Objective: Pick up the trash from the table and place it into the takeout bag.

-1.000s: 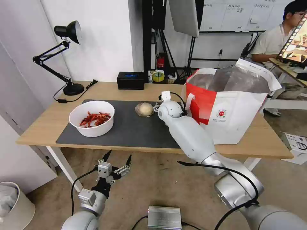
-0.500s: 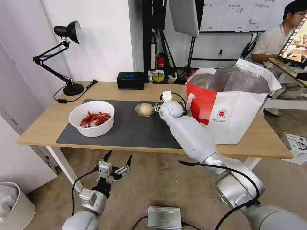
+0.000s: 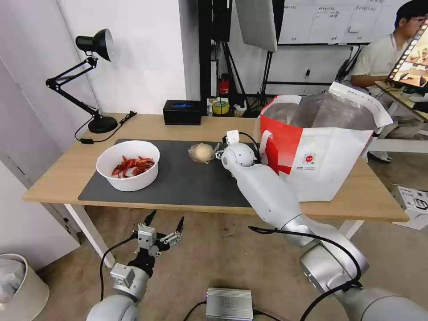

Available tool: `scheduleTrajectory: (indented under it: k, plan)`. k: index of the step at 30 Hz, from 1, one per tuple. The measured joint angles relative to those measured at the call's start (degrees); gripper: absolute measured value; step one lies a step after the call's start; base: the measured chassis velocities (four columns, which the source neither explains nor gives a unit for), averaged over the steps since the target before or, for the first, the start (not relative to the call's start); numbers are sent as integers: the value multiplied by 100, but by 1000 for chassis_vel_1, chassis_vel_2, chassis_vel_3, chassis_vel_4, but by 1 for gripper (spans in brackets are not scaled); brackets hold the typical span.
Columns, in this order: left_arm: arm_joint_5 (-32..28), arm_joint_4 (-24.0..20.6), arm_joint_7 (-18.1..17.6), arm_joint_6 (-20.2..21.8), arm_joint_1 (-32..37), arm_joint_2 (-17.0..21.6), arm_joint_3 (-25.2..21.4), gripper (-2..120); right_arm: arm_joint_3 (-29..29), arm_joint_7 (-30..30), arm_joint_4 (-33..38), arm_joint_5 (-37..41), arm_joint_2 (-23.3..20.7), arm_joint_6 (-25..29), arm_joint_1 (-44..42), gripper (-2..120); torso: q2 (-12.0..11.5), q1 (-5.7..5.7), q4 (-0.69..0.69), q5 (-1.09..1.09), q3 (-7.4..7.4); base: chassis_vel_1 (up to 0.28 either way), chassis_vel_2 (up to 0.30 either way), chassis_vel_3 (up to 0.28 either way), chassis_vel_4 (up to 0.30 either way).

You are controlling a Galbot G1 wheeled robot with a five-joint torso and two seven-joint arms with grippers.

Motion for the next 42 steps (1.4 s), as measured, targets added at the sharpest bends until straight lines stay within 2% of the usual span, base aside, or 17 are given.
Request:
scheduleTrajectory:
  k: [23,26,27,28,30,32,35,36,40,42]
  plan:
    - [2,64,9,-55,-2,-7,27,100,57,-20,-167,-98,99,16,14,97,0,0,0,0,0,0,0,0,0]
    - [2,70,9,-58,-2,-7,29,100,62,-23,-171,-100,107,21,9,92,0,0,0,0,0,0,0,0,0]
    - [1,77,9,-60,-6,-5,33,100,68,-27,-176,-104,118,26,4,84,0,0,1,0,0,0,0,0,0]
    - [1,77,9,-60,-6,-5,33,100,68,-27,-176,-104,118,26,4,84,0,0,1,0,0,0,0,0,0]
    - [1,90,9,-64,-16,-2,38,100,76,-33,-181,-107,130,30,-1,72,0,0,2,0,-1,0,0,0,0]
    - [1,93,9,-64,-18,-2,40,100,77,-33,-182,-108,131,31,-2,71,0,0,2,0,-1,0,0,0,0]
    - [0,114,9,-67,-28,-2,53,100,83,-34,-189,-111,140,34,-5,54,0,0,2,0,0,0,0,0,0]
    - [0,114,9,-67,-28,-2,53,100,83,-34,-189,-111,140,34,-5,54,0,0,2,0,0,0,0,0,0]
    - [0,131,8,-70,-48,2,68,100,95,-33,-199,-115,151,35,-7,34,0,0,1,0,0,0,0,0,0]
    - [0,135,8,-70,-53,2,72,100,97,-32,-201,-118,151,36,-8,30,0,0,0,0,0,0,0,0,0]
